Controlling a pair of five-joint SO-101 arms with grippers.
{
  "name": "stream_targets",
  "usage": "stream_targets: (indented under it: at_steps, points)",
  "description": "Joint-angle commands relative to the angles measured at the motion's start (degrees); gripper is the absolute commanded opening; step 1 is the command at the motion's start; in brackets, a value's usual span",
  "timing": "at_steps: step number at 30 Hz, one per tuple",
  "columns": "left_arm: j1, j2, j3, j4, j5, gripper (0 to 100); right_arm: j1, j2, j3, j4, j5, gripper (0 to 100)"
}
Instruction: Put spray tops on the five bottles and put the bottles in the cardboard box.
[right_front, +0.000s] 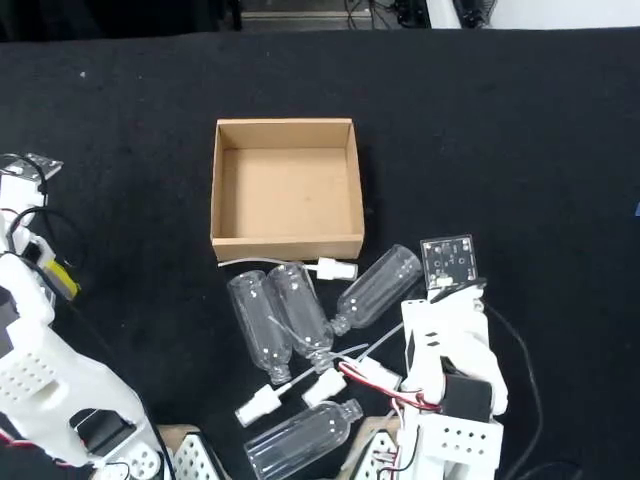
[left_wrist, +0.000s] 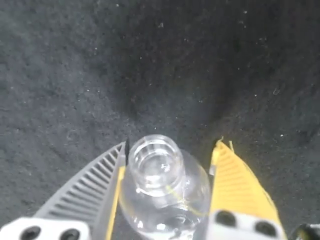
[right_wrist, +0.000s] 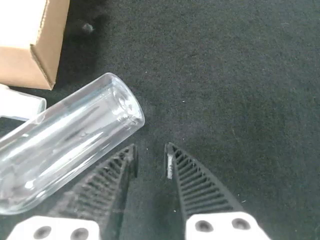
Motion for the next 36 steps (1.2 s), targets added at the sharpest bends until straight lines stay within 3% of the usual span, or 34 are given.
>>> stream_targets:
  at_steps: [1,10,14,18,25,27,32,36]
  points:
    - [-0.75,-0.26,-2.86,0.18,0.09,34,-0.97,-5.58,-0.22,0.53,-0.18,8.9]
    - [-1.89,-0.26,-2.86,0.09,-1.49,33,-0.97,-5.58,-0.22,1.23,-0.18,8.9]
    - [-1.54,-0.18,1.01,-5.54,-0.88,33,-0.97,-5.58,-0.31,1.05,-0.18,8.9]
    - [0.04,-0.26,5.14,-9.23,4.75,33,-0.97,-5.58,-0.31,1.05,-0.18,8.9]
    - [-0.22,-0.35,5.32,-7.47,11.43,33,-0.97,-5.58,-0.31,1.05,-0.18,8.9]
    - [0.04,-0.35,5.41,-7.47,11.96,28,-0.97,-5.58,-0.31,1.05,-0.18,8.9]
    - [0.4,-0.53,5.49,-7.38,11.69,3,-0.97,-5.58,-0.31,1.05,-0.18,8.9]
    - [-1.01,-0.97,5.23,-7.38,6.07,5,-0.97,-5.58,-0.31,1.05,-0.18,8.9]
